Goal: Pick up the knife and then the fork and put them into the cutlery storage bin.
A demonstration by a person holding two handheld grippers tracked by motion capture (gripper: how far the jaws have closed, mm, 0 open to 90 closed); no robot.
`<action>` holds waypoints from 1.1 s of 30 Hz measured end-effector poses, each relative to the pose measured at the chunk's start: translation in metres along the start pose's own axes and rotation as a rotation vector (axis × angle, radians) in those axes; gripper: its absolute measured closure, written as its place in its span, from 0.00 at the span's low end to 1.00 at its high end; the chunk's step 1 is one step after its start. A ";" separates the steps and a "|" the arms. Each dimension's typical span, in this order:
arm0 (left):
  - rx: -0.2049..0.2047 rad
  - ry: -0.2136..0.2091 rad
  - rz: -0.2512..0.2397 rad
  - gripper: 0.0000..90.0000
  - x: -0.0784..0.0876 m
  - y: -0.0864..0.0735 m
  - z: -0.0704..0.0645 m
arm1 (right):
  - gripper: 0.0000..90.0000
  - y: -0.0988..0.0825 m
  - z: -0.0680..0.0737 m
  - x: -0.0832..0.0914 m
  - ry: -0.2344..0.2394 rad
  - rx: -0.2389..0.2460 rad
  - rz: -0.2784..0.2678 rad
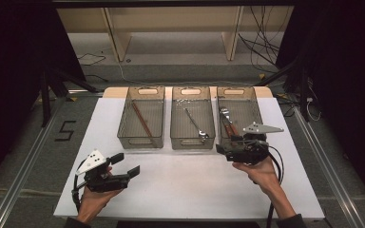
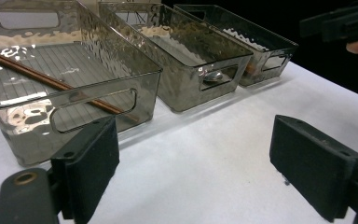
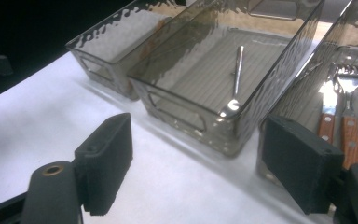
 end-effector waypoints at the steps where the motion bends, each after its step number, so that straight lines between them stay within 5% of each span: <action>1: 0.000 -0.001 0.000 0.17 0.000 0.000 0.000 | 0.28 -0.003 0.002 0.002 0.004 0.001 -0.004; 17: -0.002 -0.024 0.018 0.17 -0.001 -0.003 -0.001 | 0.25 -0.036 0.023 0.027 0.026 0.007 -0.079; 33: -0.010 -0.041 0.030 0.17 -0.002 -0.005 -0.004 | 0.24 -0.057 0.022 0.044 0.004 0.005 -0.114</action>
Point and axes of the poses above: each handheld gripper's, and its own axes: x roughly backward along the jaws, y roughly out of its top, z roughly to its left, the point moved 5 cm from there along -x, roughly forward along the jaws, and after that the axes turned 10 degrees about -z, right-handed, at the moved point
